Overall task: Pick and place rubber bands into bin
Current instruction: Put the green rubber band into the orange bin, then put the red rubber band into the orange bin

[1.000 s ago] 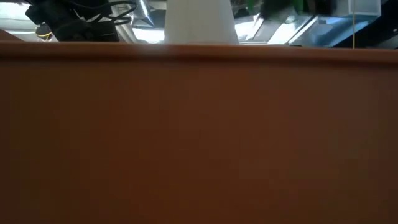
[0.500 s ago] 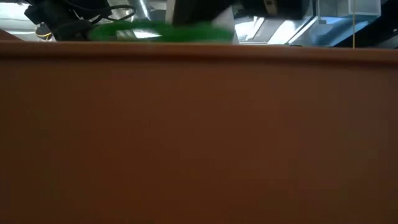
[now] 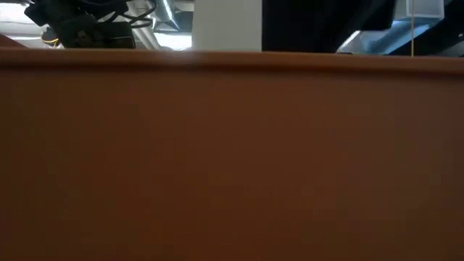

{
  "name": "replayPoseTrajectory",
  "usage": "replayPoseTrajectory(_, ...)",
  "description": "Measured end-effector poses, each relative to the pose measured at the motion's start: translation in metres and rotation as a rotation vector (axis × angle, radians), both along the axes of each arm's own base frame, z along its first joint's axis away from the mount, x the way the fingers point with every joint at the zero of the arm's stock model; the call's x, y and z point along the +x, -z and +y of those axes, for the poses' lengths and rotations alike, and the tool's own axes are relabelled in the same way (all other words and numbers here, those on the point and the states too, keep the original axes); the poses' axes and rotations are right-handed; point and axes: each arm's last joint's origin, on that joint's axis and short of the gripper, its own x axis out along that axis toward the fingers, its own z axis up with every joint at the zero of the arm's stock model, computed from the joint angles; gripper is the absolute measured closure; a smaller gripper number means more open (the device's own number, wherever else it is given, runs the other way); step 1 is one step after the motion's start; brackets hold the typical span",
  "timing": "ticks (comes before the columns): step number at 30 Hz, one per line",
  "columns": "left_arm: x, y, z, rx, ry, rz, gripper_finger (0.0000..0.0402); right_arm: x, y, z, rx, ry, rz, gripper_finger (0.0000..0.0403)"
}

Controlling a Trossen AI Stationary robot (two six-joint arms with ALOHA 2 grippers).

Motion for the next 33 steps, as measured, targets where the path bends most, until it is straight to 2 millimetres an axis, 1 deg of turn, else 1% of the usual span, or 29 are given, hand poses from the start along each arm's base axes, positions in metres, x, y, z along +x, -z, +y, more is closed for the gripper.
replayPoseTrajectory(4,0.001,0.0,-0.004,0.001,0.027,-0.003,0.0398,-0.003,-0.012,-0.002,0.015,0.018,-0.014,0.0281)
replayPoseTrajectory(7,0.001,0.0,-0.007,0.002,0.044,-0.005,0.0398,-0.008,-0.026,-0.005,0.023,0.022,-0.023,0.0258)
replayPoseTrajectory(9,0.002,0.0,-0.008,0.003,0.053,-0.005,0.0398,-0.013,-0.037,-0.008,0.021,0.022,-0.021,0.0252)
replayPoseTrajectory(12,0.002,0.0,-0.012,0.005,0.08,-0.005,0.0398,-0.022,-0.053,-0.01,0.024,0.012,-0.028,0.0253)
replayPoseTrajectory(14,0.002,0.0,-0.017,0.003,0.169,-0.008,0.0398,-0.028,-0.062,-0.009,0.02,-0.012,-0.027,0.0261)
replayPoseTrajectory(17,0.002,0.0,-0.034,-0.006,0.32,-0.011,0.04,-0.042,-0.074,-0.009,0.0,-0.037,-0.005,0.0286)
replayPoseTrajectory(19,0.0,0.0,-0.045,0.007,0.344,0.009,0.04,-0.051,-0.08,-0.008,-0.015,-0.032,0.007,0.0305)
replayPoseTrajectory(21,-0.003,-0.001,-0.057,0.036,0.341,0.067,0.0399,-0.059,-0.084,-0.007,-0.037,-0.013,0.015,0.0326)
replayPoseTrajectory(25,-0.006,-0.009,-0.081,0.077,0.348,0.15,0.04,-0.075,-0.089,-0.003,-0.083,-0.009,0.001,0.037)
replayPoseTrajectory(27,-0.006,-0.012,-0.095,0.077,0.369,0.165,0.04,-0.079,-0.088,-0.002,-0.102,-0.005,0.01,0.0392)
replayPoseTrajectory(28,-0.005,-0.013,-0.103,0.072,0.386,0.171,0.0399,-0.082,-0.087,-0.001,-0.107,-0.002,0.018,0.0397)
replayPoseTrajectory(33,-0.004,-0.007,-0.141,0.076,0.497,0.247,0.0399,-0.094,-0.073,0.001,-0.12,0.054,0.046,0.0395)
